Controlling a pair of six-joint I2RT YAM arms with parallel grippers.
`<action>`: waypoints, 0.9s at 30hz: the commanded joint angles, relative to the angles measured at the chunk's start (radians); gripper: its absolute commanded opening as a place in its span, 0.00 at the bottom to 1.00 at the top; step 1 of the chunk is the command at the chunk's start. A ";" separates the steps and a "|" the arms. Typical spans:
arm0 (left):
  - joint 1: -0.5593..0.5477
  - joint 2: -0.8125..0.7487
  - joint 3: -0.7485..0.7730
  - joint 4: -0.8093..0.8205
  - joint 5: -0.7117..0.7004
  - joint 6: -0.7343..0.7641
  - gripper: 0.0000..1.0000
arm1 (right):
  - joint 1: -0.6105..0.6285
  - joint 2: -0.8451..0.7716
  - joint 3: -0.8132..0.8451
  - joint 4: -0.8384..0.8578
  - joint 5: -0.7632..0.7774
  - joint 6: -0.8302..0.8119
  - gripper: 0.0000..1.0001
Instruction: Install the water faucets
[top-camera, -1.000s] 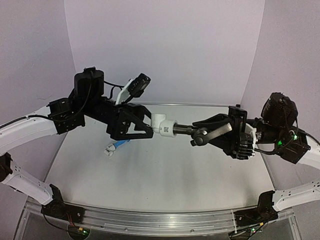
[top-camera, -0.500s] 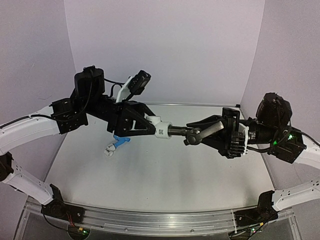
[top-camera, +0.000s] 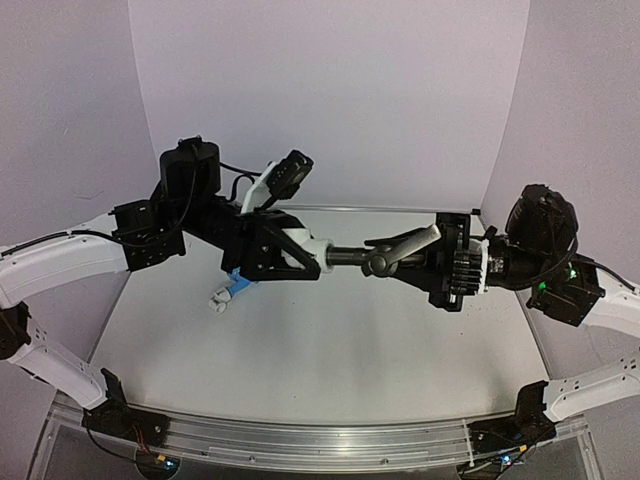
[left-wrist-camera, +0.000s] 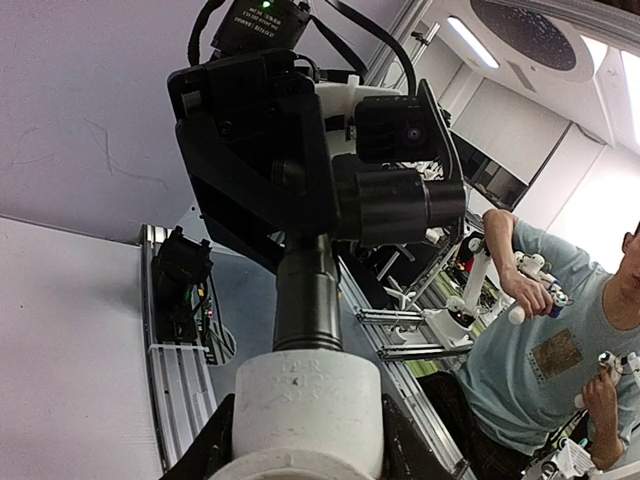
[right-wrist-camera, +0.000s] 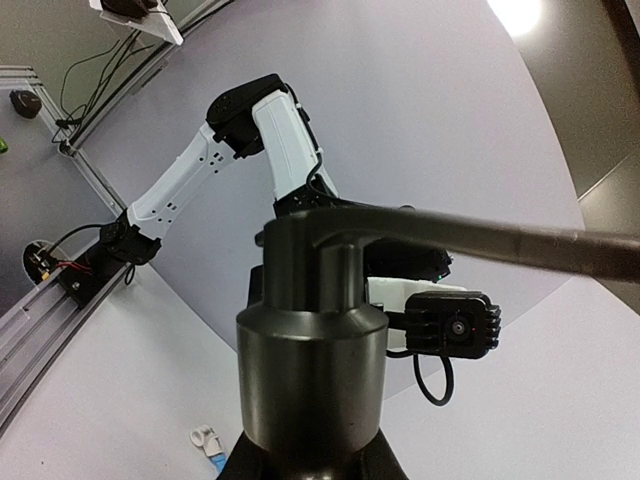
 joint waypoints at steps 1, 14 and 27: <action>-0.015 -0.062 -0.004 0.064 -0.010 0.039 0.26 | 0.000 0.003 0.032 0.111 0.068 0.084 0.00; -0.018 -0.251 -0.053 -0.091 -0.410 0.428 0.00 | -0.001 0.045 0.064 0.091 0.169 0.606 0.00; -0.114 -0.303 -0.115 -0.157 -0.776 1.020 0.00 | -0.001 0.078 0.108 -0.073 0.075 0.866 0.00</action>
